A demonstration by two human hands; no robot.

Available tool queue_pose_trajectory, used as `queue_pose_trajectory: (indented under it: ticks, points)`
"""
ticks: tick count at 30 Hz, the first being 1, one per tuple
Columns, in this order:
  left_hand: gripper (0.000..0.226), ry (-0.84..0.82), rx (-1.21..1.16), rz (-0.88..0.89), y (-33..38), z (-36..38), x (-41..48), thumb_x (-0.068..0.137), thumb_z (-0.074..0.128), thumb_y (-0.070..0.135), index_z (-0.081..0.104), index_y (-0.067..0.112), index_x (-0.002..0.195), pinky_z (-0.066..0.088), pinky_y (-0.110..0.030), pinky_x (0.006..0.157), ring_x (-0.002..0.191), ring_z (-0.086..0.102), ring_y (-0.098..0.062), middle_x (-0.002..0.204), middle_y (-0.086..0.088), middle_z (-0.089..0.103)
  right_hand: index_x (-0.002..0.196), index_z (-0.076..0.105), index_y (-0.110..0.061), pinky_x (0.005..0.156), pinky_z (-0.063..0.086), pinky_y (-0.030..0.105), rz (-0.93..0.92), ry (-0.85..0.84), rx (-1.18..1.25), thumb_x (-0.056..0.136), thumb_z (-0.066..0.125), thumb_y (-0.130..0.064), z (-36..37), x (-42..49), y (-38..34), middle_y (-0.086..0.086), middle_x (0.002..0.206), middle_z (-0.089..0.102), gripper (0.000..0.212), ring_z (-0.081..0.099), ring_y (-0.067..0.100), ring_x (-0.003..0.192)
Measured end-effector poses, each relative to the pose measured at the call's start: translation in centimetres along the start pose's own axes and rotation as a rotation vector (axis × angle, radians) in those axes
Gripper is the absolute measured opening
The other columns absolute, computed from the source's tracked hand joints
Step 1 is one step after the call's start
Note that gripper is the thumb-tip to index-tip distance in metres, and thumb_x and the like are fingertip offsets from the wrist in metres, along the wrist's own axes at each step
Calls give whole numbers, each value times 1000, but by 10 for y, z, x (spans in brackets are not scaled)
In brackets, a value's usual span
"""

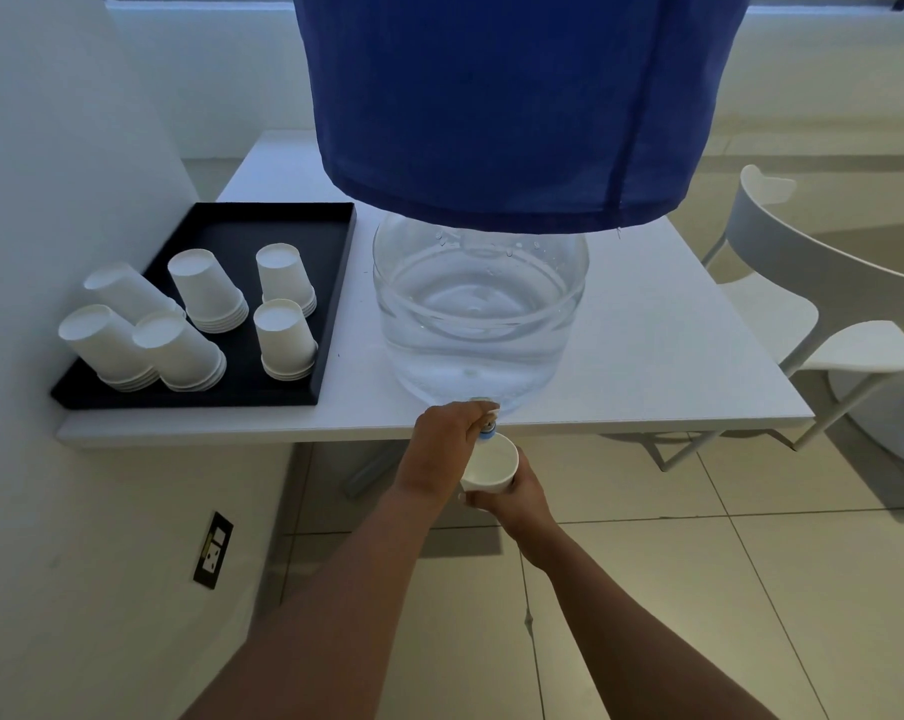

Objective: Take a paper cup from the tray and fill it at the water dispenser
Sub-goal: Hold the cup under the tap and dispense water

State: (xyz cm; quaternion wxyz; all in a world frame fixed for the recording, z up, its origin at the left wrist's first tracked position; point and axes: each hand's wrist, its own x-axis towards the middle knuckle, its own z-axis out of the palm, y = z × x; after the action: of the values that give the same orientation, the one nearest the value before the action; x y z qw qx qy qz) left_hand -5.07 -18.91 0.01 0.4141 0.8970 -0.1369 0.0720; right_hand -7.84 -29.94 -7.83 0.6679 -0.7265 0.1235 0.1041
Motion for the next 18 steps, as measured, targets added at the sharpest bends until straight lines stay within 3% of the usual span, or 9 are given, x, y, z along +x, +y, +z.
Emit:
queue_pose_trajectory:
  ticks: [3,7,11,18]
  points:
    - [25,-24,-34,31,-1,0,-4,85,53,3,61,4,109,39,-25,98,106,62,-27,112,-17,67,117,46,-26,89,54,44,-2,-9,15,61,79,-2,0,1,1,3,111,59,69,56,22,104]
    - [31,-85,-4,69,-5,1,-10,85,54,7,55,6,116,32,-41,111,122,48,-32,126,-16,57,112,47,-28,79,54,34,5,-22,35,61,79,-2,0,0,2,-1,106,60,66,57,19,101]
    - [35,-100,36,69,-7,2,-11,84,55,6,53,7,119,28,-38,109,129,39,-33,133,-14,51,113,46,-27,74,52,27,-3,-31,28,62,78,-2,1,-1,1,0,108,59,66,56,16,100]
    - [40,-77,205,229,-9,10,-20,79,56,-5,49,-2,119,20,-45,107,122,47,-35,130,-23,50,123,44,-18,86,54,39,-13,-25,21,63,78,-2,1,-2,3,9,116,59,71,56,25,108]
